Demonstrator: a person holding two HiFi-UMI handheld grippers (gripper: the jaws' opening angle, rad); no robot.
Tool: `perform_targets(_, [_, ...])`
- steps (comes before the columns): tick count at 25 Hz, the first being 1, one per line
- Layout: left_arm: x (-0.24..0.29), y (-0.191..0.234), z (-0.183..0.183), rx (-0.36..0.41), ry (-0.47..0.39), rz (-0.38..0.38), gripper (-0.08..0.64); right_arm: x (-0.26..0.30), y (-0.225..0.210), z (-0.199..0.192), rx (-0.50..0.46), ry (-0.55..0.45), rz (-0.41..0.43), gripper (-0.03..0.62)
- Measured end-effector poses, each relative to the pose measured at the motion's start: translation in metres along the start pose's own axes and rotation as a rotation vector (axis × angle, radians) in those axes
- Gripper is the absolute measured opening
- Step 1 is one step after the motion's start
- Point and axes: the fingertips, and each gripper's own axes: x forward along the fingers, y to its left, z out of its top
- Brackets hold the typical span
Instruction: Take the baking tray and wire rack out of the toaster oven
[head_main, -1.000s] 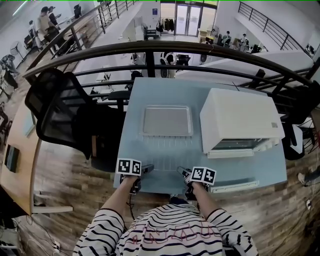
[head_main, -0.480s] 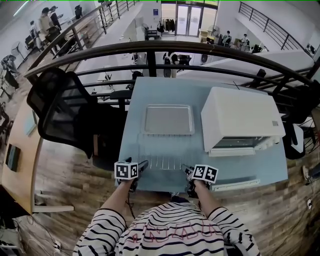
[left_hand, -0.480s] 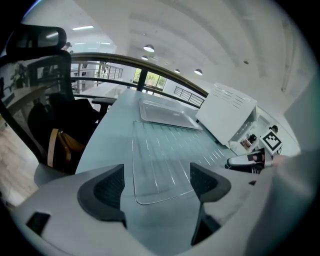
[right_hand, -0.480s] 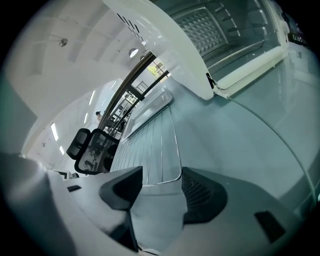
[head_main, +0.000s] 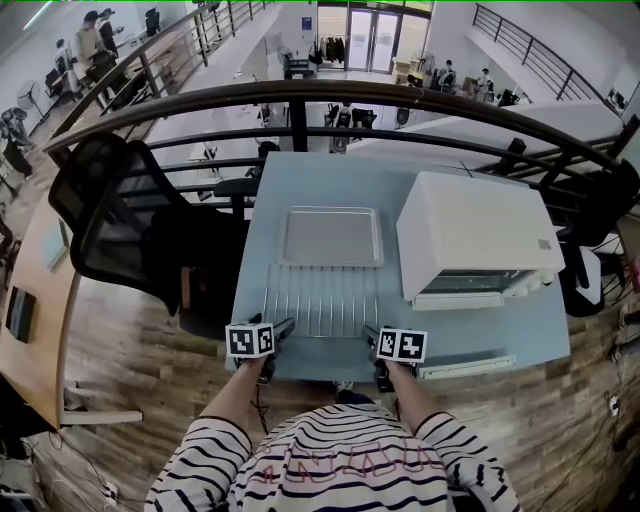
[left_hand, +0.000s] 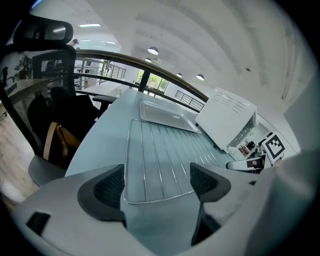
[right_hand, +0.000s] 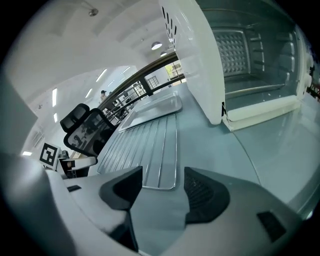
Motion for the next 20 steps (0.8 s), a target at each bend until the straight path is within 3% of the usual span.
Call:
perform_targets(7, [-0.016, -0.028, 0.026, 0.028, -0.118, -0.038, 0.383, -0.029, 0.009, 0.018, -0.004, -0.119, 0.004, 0.253])
perform_targets(13, [-0.038, -0.09, 0.045, 0.131, -0.226, -0.153, 0.383, -0.08, 0.023, 0.032, -0.042, -0.307, 0.012, 0.245])
perform_targets(20, [-0.077, -0.156, 0.046, 0.235, -0.358, -0.284, 0.382, -0.145, 0.036, 0.024, -0.076, -0.485, -0.004, 0.112])
